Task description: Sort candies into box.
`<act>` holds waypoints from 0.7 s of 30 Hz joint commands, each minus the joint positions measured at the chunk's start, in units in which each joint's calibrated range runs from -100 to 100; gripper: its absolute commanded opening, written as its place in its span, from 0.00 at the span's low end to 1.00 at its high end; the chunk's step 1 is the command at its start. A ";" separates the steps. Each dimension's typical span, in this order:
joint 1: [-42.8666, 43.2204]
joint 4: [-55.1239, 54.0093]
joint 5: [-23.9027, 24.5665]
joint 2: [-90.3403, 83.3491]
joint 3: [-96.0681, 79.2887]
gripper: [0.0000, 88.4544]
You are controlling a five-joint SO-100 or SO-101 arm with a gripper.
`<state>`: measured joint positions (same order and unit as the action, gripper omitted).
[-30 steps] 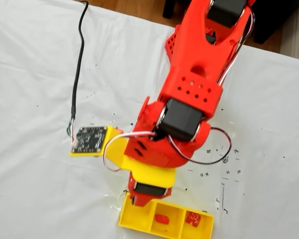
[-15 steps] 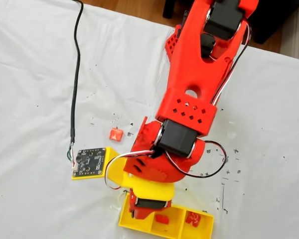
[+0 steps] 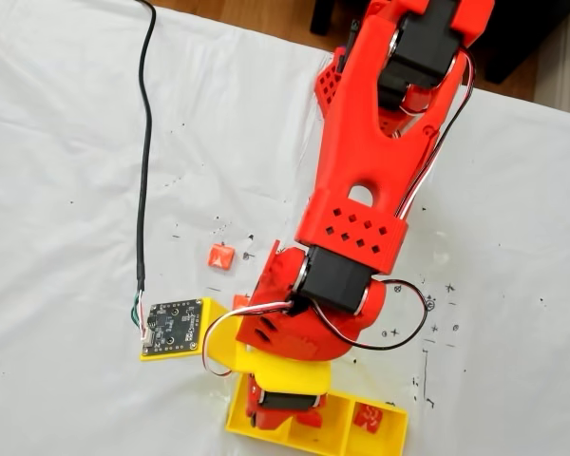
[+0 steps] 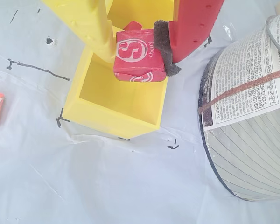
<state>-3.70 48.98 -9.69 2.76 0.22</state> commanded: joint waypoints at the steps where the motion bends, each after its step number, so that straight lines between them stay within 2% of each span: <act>1: 1.80 -1.54 -0.73 -2.16 2.10 0.00; 8: 2.07 -2.77 -2.20 -2.25 1.01 0.00; 10: 2.25 -2.85 -2.69 -2.33 0.46 0.03; 14: 2.61 -3.01 -3.66 -3.18 -0.99 0.23; 17: 2.79 -2.93 -4.20 -3.52 -1.45 0.43; 21: 2.88 -2.85 -4.40 -3.69 -1.45 0.52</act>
<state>-2.23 47.10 -13.55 2.84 -2.76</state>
